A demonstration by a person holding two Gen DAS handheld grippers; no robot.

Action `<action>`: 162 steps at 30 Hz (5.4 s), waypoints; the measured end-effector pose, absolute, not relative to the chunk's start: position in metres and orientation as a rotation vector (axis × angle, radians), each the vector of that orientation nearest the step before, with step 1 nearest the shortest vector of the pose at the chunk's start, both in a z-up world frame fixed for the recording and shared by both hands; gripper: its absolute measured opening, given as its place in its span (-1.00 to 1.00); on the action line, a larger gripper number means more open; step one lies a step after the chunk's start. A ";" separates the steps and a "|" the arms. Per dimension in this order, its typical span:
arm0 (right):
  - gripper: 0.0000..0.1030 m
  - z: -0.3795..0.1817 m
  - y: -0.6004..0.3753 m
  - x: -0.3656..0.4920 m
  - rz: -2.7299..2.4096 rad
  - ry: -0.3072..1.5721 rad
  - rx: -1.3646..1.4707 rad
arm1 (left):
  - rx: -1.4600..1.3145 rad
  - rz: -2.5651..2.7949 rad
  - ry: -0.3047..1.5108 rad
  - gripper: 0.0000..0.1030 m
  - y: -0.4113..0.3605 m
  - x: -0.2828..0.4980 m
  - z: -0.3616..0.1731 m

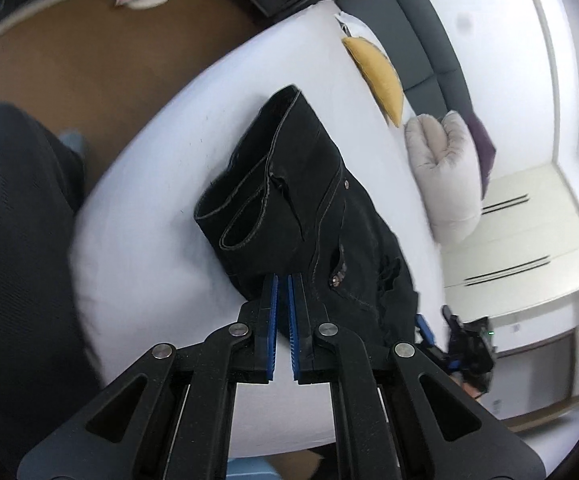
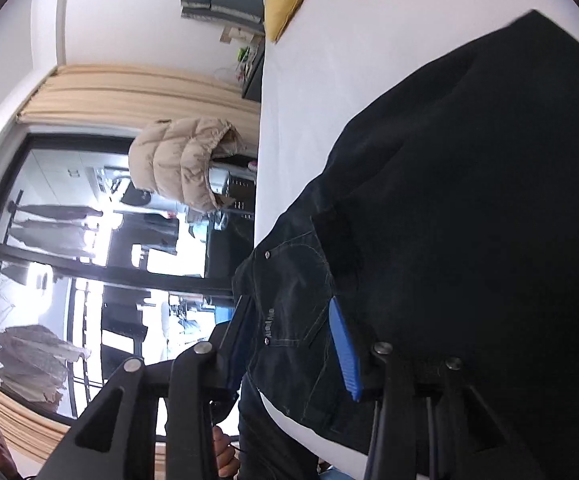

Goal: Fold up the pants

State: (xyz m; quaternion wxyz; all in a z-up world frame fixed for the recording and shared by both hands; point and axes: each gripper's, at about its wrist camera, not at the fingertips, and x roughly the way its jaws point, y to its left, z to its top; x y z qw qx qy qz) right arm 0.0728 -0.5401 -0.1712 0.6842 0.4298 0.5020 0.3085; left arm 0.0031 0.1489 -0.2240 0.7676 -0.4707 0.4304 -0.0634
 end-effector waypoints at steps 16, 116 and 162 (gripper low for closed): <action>-0.16 -0.186 -0.479 0.120 0.752 1.313 0.818 | -1.168 -0.049 0.859 0.43 0.175 -0.020 -0.233; -0.72 -0.192 -0.684 0.140 0.522 1.238 0.679 | 0.352 -0.712 0.943 -0.74 -0.479 0.197 -0.215; -1.00 -0.210 -0.695 0.076 0.575 1.268 0.827 | -0.464 -0.878 1.185 -0.80 -0.317 0.267 -0.258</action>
